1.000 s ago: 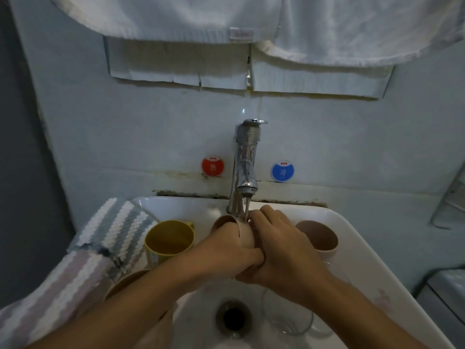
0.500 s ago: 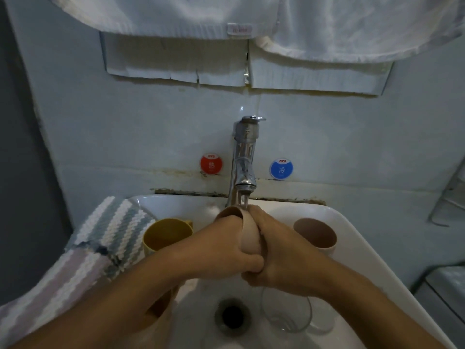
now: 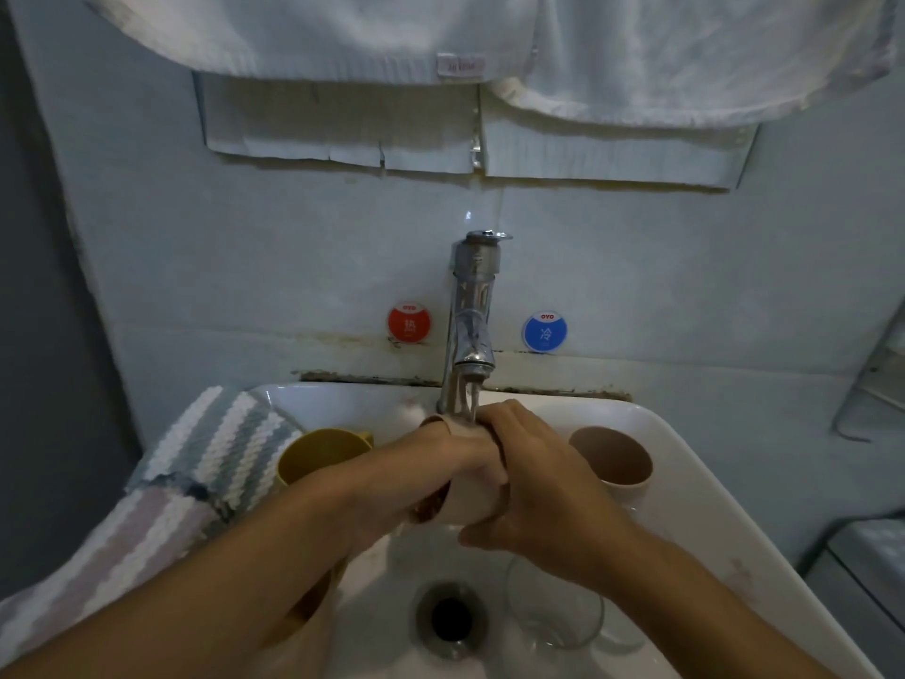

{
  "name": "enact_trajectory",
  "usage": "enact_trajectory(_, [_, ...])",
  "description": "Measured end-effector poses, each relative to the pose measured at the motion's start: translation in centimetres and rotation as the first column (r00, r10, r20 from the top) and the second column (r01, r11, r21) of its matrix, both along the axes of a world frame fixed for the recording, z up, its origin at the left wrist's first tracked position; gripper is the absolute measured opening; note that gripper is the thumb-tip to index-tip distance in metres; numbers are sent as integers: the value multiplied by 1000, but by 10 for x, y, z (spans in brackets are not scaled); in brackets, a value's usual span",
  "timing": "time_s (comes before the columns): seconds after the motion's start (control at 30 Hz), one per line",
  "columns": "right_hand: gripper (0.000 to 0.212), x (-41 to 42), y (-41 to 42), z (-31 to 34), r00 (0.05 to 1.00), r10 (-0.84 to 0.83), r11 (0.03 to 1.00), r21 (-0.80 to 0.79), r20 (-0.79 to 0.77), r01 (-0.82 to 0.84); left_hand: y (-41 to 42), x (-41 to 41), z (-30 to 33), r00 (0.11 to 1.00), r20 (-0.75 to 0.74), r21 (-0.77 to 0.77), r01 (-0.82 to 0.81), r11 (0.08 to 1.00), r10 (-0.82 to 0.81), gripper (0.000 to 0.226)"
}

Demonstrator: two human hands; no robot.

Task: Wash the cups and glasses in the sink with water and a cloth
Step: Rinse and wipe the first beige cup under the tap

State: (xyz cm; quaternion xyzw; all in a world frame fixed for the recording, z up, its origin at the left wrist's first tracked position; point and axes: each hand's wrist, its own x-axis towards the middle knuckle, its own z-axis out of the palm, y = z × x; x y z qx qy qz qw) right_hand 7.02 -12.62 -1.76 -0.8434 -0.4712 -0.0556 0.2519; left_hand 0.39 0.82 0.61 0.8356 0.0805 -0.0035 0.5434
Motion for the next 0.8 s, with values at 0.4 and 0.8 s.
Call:
enact_trajectory(0.4, [101, 0, 1, -4, 998, -55, 998, -25, -25, 54, -8, -5, -2, 994, 88, 152, -82, 985, 69, 17])
enact_trajectory(0.8, [88, 11, -10, 4, 956, 93, 994, -21, -277, -103, 1, -8, -11, 951, 239, 574, 25, 819, -197, 22])
